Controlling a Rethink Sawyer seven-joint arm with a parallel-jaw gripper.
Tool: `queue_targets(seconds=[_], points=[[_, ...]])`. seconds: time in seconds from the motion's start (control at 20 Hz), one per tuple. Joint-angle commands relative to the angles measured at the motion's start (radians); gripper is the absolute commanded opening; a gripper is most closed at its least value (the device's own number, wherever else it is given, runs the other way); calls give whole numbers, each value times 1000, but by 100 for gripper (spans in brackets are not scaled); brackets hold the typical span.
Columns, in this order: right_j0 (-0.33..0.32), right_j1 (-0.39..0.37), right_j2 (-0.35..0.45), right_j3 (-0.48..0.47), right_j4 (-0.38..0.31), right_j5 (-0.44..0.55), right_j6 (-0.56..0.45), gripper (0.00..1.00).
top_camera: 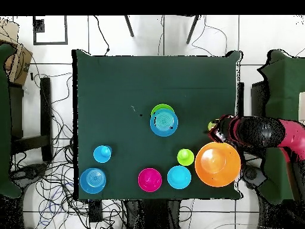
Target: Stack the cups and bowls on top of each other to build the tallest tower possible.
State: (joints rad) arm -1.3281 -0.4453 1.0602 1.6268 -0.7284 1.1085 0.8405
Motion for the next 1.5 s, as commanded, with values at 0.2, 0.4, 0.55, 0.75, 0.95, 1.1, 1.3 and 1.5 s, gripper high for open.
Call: queue_targets(seconds=[0.2,0.4,0.55,0.75,0.95,1.1,1.3,1.5], points=[[33,126,-43,-93,-118,-21,-476,100],[28,189,-52,-171,-116,0,-575,100],[21,220,-57,-215,-117,2,-648,100],[21,230,-76,-234,-95,15,-653,100],[19,249,-80,-244,-99,-10,-712,100],[19,249,-86,-247,-94,-11,-736,100],[25,239,-98,-248,-81,2,-743,100],[27,221,-93,-240,-78,15,-766,100]])
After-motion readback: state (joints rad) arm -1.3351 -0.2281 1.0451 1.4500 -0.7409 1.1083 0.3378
